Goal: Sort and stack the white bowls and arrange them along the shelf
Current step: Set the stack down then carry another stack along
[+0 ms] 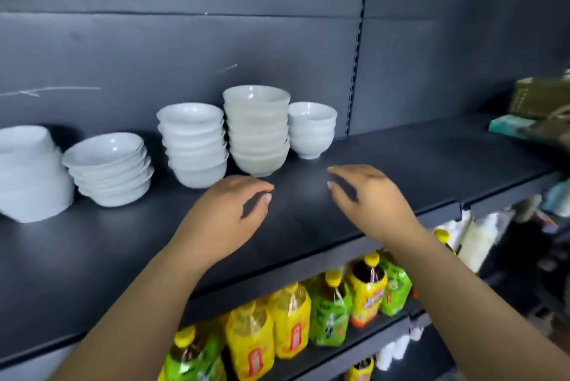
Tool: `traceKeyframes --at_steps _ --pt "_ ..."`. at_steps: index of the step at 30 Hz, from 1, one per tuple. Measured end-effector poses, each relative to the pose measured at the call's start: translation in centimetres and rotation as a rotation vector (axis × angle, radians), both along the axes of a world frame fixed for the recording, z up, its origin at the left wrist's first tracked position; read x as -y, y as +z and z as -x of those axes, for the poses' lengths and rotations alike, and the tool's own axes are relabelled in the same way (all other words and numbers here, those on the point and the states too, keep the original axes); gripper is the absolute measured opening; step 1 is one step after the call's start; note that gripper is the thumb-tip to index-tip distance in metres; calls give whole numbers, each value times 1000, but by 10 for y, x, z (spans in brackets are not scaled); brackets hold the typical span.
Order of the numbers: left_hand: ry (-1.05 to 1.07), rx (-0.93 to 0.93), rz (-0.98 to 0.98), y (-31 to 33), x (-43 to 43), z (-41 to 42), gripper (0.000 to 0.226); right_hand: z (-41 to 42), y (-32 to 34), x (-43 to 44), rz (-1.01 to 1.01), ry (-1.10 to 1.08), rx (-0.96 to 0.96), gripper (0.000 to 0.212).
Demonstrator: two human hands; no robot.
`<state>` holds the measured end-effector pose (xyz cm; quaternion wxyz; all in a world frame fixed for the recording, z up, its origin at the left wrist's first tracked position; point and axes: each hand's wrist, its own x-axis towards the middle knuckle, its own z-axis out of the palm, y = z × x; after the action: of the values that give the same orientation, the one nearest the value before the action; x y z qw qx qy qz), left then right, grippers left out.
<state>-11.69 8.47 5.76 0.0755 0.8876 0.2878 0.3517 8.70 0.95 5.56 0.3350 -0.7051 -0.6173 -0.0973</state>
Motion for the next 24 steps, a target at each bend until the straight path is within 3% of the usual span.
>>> traceKeyframes --at_steps 7,14,18,24 --pt "22 -1 134 -2 -58 -93 27 -69 2 -60 56 9 -20 37" --pt "135 35 327 -33 -109 -169 44 -125 11 -132 101 18 -195 36" --pt "206 314 672 -45 -140 -198 58 -149 1 -171 79 71 -519 42" --pt "232 732 711 -41 -155 -235 76 -162 -16 -223 74 291 -914 72"
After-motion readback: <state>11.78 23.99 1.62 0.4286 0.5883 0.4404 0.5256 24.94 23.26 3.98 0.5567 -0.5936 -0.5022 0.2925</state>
